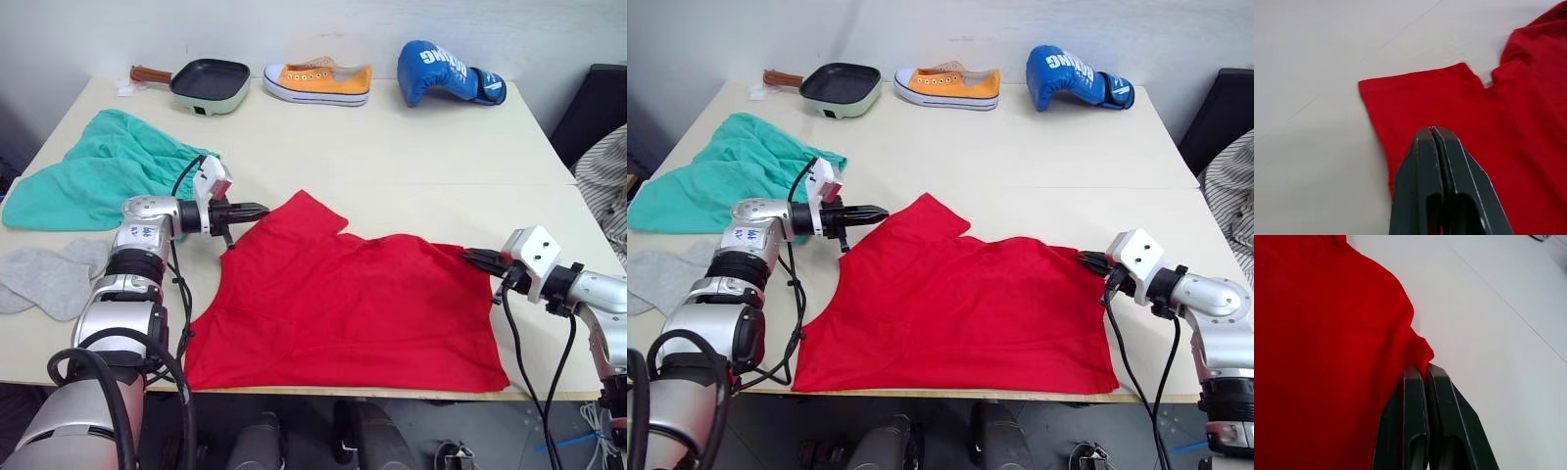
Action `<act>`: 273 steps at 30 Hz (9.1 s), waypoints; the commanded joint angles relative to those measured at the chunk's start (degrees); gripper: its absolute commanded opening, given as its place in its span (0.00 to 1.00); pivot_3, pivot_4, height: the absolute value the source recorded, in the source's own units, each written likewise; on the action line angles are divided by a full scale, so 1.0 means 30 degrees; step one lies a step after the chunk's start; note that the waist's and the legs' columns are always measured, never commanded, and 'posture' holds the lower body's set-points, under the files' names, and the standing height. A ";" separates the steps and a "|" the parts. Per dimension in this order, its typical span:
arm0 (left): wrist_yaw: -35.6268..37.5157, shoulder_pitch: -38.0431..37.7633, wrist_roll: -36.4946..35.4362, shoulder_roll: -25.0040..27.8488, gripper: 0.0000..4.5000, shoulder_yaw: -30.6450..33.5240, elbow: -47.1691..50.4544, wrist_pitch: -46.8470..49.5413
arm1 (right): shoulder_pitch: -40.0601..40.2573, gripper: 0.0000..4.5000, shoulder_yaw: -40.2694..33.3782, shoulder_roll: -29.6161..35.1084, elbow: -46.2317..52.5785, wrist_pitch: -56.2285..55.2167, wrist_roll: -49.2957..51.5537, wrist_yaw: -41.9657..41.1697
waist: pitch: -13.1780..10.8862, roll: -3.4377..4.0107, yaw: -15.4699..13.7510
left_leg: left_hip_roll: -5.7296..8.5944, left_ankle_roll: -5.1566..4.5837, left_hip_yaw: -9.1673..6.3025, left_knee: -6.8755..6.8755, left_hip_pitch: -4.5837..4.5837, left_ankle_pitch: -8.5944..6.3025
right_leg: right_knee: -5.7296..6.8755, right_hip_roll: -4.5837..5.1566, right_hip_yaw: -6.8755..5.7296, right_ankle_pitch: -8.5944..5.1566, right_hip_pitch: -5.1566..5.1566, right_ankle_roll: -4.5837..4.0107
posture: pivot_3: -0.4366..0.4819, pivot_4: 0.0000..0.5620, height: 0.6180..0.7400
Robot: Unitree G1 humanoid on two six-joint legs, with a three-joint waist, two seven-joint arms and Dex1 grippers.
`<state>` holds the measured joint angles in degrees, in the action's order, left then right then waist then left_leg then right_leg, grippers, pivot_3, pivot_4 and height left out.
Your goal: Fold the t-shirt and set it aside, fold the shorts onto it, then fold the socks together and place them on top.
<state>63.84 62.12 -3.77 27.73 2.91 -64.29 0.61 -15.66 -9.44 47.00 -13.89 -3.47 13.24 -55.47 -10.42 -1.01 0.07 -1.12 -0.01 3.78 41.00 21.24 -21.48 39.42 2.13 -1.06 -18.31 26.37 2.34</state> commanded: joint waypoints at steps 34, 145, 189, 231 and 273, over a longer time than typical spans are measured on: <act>-0.3277 0.2983 0.1281 -0.2221 0.01 0.0793 -0.2981 0.0261 | 0.0036 0.00 -0.0405 -0.0292 0.0911 -0.1307 -0.0603 0.1548 | -0.0001 -0.0002 0.0009 | 0.0061 -0.0010 -0.0002 -0.0014 -0.0008 0.0022 | 0.0028 0.0049 -0.0022 0.0001 0.0014 0.0003 | 0.48 0.27 1.00; 0.3198 -0.4865 0.0786 0.2569 0.01 -0.3140 0.6581 -1.1539 | -0.0932 1.00 0.1728 0.0799 1.0002 1.0709 0.7992 -0.0625 | 0.0030 -0.0065 0.0004 | -0.0122 -0.0122 0.0476 -0.0243 -0.0315 0.0035 | -0.0224 0.0097 -0.0057 0.0028 -0.0303 0.0078 | 0.48 0.27 1.00; 0.2676 -0.3526 -0.0361 0.2757 0.34 -0.2392 0.7844 0.1120 | -0.0567 1.00 0.1709 -0.0430 1.0356 1.0864 0.6960 -0.0678 | 0.0030 -0.0065 0.0014 | -0.0119 -0.0122 0.0474 -0.0258 -0.0311 0.0039 | -0.0232 0.0090 -0.0051 0.0028 -0.0300 0.0078 | 0.48 0.27 1.00; 0.2545 -0.4397 -0.0047 0.3162 0.38 -0.2799 0.8857 -0.4475 | 0.0019 1.00 0.1864 -0.0586 1.0292 1.0465 0.6149 -0.1275 | 0.0030 -0.0065 0.0012 | -0.0119 -0.0126 0.0477 -0.0259 -0.0313 0.0037 | -0.0239 0.0092 -0.0050 0.0029 -0.0302 0.0078 | 0.48 0.27 1.00; 0.3491 -0.7773 -0.8853 0.6316 0.27 -0.0953 1.8665 1.0506 | 0.0615 0.80 0.0832 -0.1310 1.0723 1.1272 0.5992 0.1535 | 0.0032 -0.0060 0.0069 | -0.0130 -0.0138 0.0463 -0.0274 -0.0314 0.0030 | -0.0244 0.0093 -0.0038 0.0028 -0.0306 0.0078 | 0.48 0.27 1.00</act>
<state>76.25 37.67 -27.18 46.97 -2.51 -10.33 27.09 -14.13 -5.06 43.31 15.99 29.88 30.33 -51.92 -10.33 -1.19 0.27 -1.50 -0.42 5.17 40.17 20.30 -21.39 38.69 2.41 -1.17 -18.22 25.46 2.58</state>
